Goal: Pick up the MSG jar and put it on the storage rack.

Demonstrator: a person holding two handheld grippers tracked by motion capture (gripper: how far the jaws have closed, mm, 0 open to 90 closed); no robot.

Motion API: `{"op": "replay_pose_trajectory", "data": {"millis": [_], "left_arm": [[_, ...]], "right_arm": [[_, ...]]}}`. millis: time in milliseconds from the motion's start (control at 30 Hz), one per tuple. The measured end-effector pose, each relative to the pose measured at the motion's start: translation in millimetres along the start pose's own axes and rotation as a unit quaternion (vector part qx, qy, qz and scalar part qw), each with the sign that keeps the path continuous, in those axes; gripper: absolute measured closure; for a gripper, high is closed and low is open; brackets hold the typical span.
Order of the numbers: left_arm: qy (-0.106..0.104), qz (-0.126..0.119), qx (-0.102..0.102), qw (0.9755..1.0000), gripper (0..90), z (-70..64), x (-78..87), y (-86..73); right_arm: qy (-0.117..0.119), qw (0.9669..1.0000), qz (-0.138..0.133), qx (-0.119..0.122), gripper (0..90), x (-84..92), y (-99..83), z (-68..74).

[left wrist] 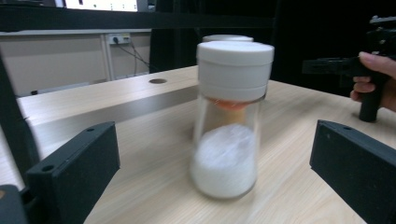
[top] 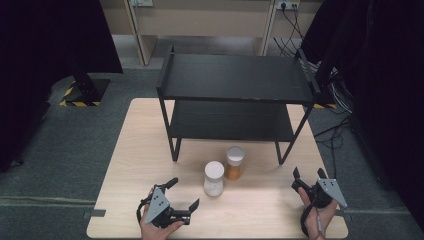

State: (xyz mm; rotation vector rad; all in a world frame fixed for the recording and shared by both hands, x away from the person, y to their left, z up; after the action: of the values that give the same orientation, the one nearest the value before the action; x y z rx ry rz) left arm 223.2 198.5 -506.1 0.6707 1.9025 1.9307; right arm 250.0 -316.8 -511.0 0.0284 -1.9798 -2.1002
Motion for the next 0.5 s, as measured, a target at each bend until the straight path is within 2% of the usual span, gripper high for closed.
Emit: {"op": "replay_pose_trajectory", "data": {"millis": [167,500], "left_arm": [[-0.012,-0.004,-0.007,0.9999,0.7,-11.9,-15.7,5.3],[0.001,-0.007,-0.019,0.9998,2.2,-23.3,-36.4,10.2]], "right_arm": [[-0.002,1.0,-0.001,0.0,12.8,0.3,-0.4,0.9],[0.0,1.0,-0.001,0.0,12.8,0.1,-0.2,0.1]]}}
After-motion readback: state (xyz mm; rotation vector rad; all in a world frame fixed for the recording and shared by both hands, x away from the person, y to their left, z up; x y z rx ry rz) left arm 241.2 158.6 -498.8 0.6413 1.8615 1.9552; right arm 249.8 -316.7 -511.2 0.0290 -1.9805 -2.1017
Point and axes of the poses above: each handheld gripper's, and its own axes: x roughly backward along the jaws, y roughly out of its top, z roughly to its left, the point moved 6 cm from there along -x, roughly forward along the jaws, and after that the axes turned 10 degrees about y, right-handed, at the moved point
